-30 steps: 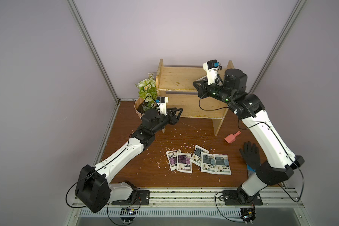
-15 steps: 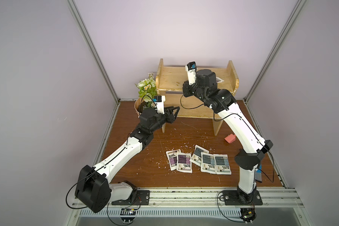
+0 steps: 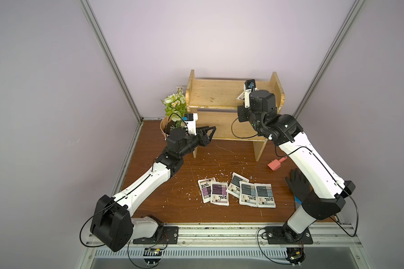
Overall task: Place the bagged coffee beans on the shelf by color
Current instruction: Place the bagged coffee beans on the shelf.
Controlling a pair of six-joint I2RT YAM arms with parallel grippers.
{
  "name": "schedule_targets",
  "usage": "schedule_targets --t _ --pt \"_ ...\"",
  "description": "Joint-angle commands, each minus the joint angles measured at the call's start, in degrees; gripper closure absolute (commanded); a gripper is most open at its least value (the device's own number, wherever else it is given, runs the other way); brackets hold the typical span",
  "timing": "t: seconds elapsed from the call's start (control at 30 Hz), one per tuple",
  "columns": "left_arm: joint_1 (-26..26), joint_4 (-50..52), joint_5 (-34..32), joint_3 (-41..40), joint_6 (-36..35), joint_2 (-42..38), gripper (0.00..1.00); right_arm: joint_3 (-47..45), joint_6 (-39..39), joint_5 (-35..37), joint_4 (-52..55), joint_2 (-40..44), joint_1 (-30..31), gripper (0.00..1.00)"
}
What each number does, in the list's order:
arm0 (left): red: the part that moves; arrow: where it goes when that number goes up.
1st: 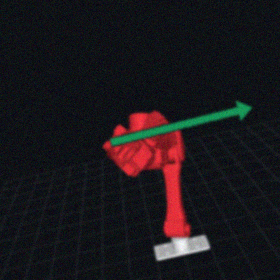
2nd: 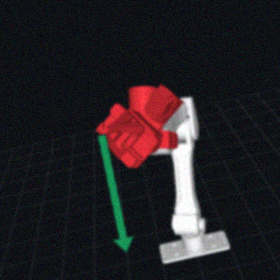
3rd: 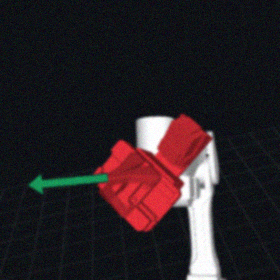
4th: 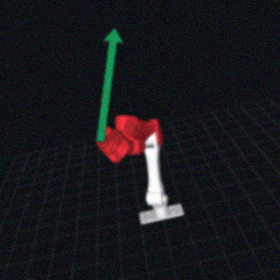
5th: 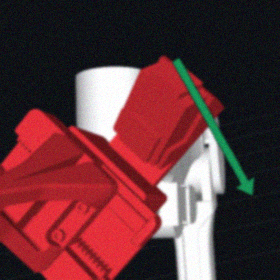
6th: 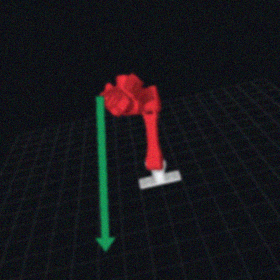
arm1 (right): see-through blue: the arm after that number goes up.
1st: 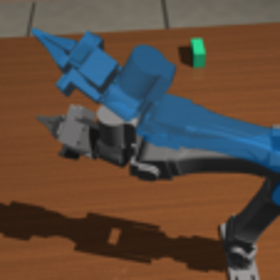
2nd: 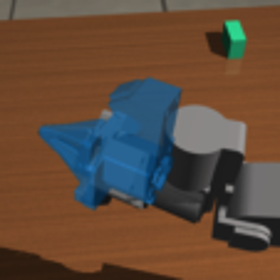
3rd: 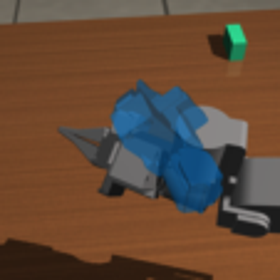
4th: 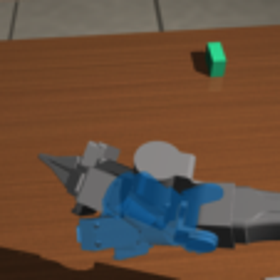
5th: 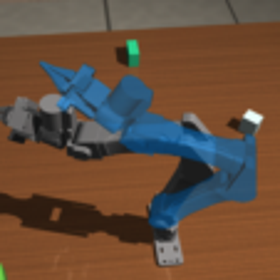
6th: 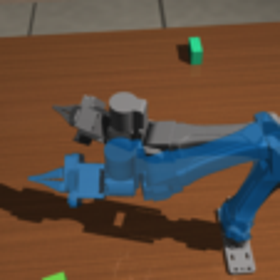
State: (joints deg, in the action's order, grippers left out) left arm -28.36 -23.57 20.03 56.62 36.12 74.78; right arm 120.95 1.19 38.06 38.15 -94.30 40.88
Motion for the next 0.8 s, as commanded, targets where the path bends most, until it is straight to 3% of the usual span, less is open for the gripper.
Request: schedule_targets --t 0.0,0.37,0.6,0.77 --pt "0.2 -2.2 1.1 -0.7 0.4 -0.4 0.5 -1.9 -0.8 3.8 -0.6 4.3 -1.0 0.91" --pt "0.0 -0.9 0.7 -2.2 -0.5 -2.5 0.5 -6.1 1.0 2.5 -1.6 10.2 -4.4 0.89" --pt "0.0 -0.4 -0.1 -2.9 -1.0 -3.2 0.5 -6.9 4.5 -14.6 -6.9 14.8 -3.7 0.89" --pt "0.0 -0.6 -0.4 -3.4 -1.0 -3.7 0.5 -7.7 4.8 -19.4 -12.2 14.3 -1.1 0.9"
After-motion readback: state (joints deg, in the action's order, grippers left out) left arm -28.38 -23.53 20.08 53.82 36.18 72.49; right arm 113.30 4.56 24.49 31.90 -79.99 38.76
